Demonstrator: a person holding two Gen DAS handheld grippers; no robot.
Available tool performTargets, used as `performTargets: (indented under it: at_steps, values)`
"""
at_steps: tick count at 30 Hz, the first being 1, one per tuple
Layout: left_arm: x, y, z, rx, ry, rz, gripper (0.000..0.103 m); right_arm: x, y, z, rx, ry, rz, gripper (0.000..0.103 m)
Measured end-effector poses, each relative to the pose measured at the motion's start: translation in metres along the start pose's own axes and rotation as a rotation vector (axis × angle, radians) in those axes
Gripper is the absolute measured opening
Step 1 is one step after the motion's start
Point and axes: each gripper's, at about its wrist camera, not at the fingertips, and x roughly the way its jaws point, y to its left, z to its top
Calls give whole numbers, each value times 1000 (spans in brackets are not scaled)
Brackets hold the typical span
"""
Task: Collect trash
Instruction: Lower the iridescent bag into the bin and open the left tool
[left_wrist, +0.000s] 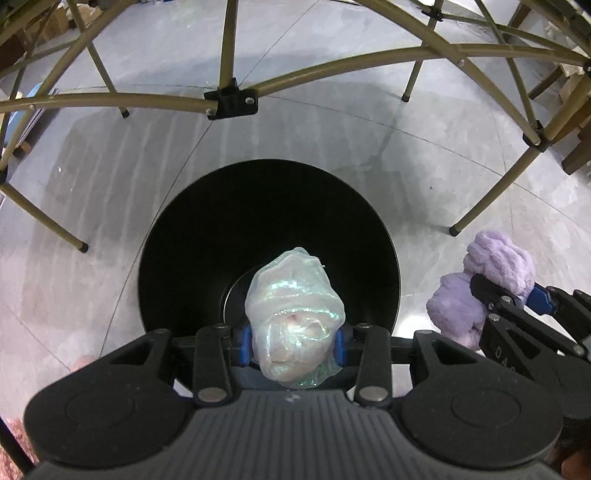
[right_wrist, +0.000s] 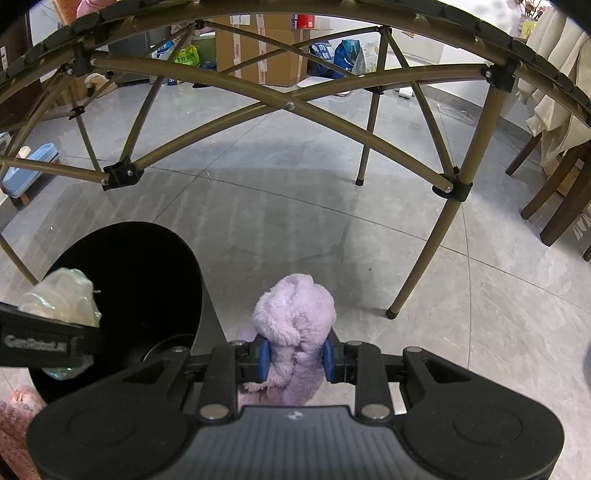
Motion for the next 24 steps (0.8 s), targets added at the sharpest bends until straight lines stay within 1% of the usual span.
performTargets:
  at_steps: [6,13,17,19,22,23,24]
  values:
    - [10,-7,1,-32,26,3,40,1,-2,0,2,3,-3,26]
    - [16,-11,2,-30,32,15,40,1,-6,-1,13,5,-4,26]
    - [16,-11,1,-29,28,25,43,1,-6,-1,14,6,-2,26]
    - [16,-12,1,-35,29,41,50,1,-6,-1,13,5,-1,26]
    - [16,-9,4,-49,34,56,68,1,-6,-1,12,6,-2,26]
    - [16,-9,4,-54,37,58,81,1,-6,-1,13,6,-2,26]
    - [15,-8,4,-62,42,63,90,1,-6,-1,13,6,-2,27]
